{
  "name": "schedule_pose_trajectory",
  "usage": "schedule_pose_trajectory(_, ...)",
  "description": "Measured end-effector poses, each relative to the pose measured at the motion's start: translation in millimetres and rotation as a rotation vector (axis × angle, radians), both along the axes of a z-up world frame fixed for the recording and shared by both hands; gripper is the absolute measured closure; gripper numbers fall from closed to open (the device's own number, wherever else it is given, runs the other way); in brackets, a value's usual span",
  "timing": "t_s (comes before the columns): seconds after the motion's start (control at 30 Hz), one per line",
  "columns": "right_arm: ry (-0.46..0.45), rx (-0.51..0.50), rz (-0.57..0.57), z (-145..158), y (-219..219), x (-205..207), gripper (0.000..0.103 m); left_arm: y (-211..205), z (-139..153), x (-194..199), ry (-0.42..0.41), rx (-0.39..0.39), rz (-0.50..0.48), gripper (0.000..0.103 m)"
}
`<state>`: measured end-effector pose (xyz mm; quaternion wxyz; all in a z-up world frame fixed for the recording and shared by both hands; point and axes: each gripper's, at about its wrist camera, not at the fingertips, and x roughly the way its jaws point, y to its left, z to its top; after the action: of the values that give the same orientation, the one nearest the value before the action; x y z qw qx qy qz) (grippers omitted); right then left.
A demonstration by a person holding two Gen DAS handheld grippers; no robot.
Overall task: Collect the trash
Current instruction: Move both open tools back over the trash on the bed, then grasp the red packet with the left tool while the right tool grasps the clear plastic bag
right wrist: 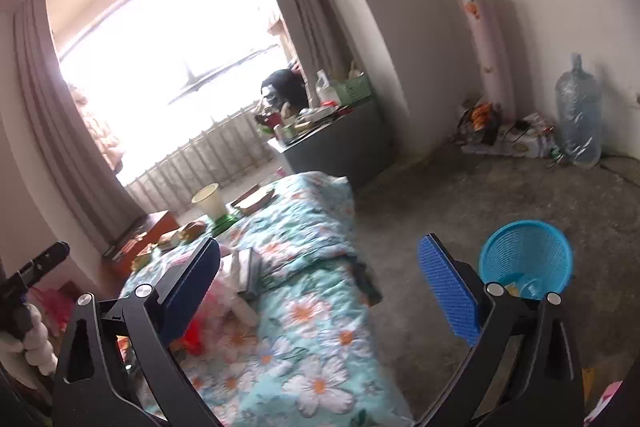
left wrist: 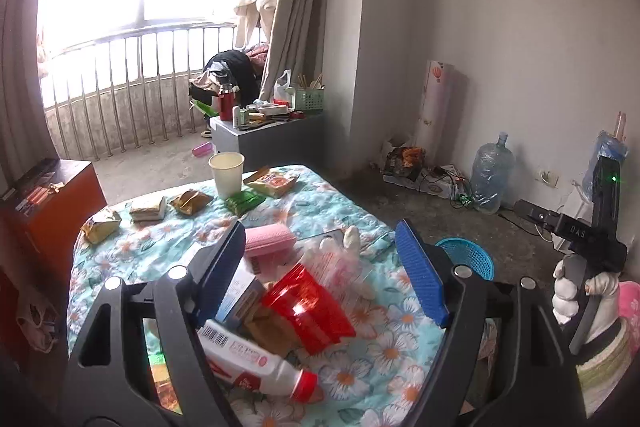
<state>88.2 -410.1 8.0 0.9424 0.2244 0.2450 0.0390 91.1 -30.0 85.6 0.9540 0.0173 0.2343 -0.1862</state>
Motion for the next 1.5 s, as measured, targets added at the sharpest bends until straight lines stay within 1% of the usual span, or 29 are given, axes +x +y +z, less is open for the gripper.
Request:
schedule_pose_trajectory(0.07,0.013,0.018,0.051,-4,18,3,0.009,10,-9,-6,0.000,0.019,0.009,0.030)
schedule_pose_trajectory(0.17,0.041,0.082,0.131,-12,37,12,0.013,18,-25,-11,0.008,0.050,0.024,0.030)
schedule_pose_trajectory(0.3,0.088,0.177,0.233,-27,61,23,0.024,27,-43,-12,0.041,0.048,0.023,0.030)
schedule_pose_trajectory(0.33,0.102,0.208,0.269,-31,69,26,0.025,30,-45,-11,0.050,0.043,0.025,0.030)
schedule_pose_trajectory(0.4,0.124,0.237,0.317,-37,82,34,0.029,34,-50,-7,0.073,0.028,0.025,0.030)
schedule_pose_trajectory(0.5,0.155,0.229,0.344,-43,98,44,0.031,40,-57,-3,0.104,0.001,0.030,0.030)
schedule_pose_trajectory(0.57,0.171,0.241,0.344,-48,98,55,0.032,39,-63,2,0.137,-0.024,0.026,0.030)
schedule_pose_trajectory(0.6,0.181,0.257,0.344,-50,97,59,0.034,37,-66,5,0.157,-0.042,0.021,0.030)
schedule_pose_trajectory(0.67,0.210,0.325,0.338,-60,91,69,0.037,27,-73,10,0.194,-0.061,0.004,0.030)
schedule_pose_trajectory(0.77,0.247,0.432,0.330,-76,82,84,0.042,4,-86,17,0.224,-0.023,-0.012,0.030)
schedule_pose_trajectory(0.87,0.277,0.535,0.327,-92,72,98,0.045,-21,-98,23,0.238,0.019,-0.021,0.030)
schedule_pose_trajectory(0.97,0.300,0.621,0.334,-106,66,111,0.046,-42,-112,32,0.245,0.076,0.011,0.030)
schedule_pose_trajectory(1.03,0.313,0.681,0.361,-114,65,119,0.046,-50,-122,39,0.251,0.108,0.037,0.030)
schedule_pose_trajectory(1.1,0.325,0.717,0.384,-120,66,124,0.046,-59,-129,47,0.236,0.162,0.074,0.031)
schedule_pose_trajectory(1.17,0.346,0.748,0.396,-128,67,130,0.046,-67,-134,53,0.223,0.213,0.100,0.033)
schedule_pose_trajectory(1.2,0.353,0.756,0.399,-131,68,133,0.046,-68,-135,56,0.222,0.230,0.108,0.038)
schedule_pose_trajectory(1.27,0.366,0.784,0.401,-138,68,137,0.046,-71,-140,62,0.228,0.260,0.123,0.043)
schedule_pose_trajectory(1.3,0.368,0.801,0.404,-141,68,138,0.046,-70,-143,65,0.238,0.269,0.130,0.050)
schedule_pose_trajectory(1.33,0.370,0.813,0.407,-143,68,139,0.046,-69,-145,68,0.250,0.274,0.139,0.054)
schedule_pose_trajectory(1.47,0.381,0.839,0.409,-152,64,141,0.046,-60,-147,70,0.273,0.254,0.150,0.061)
schedule_pose_trajectory(1.5,0.386,0.843,0.408,-154,64,143,0.046,-58,-146,70,0.273,0.246,0.148,0.065)
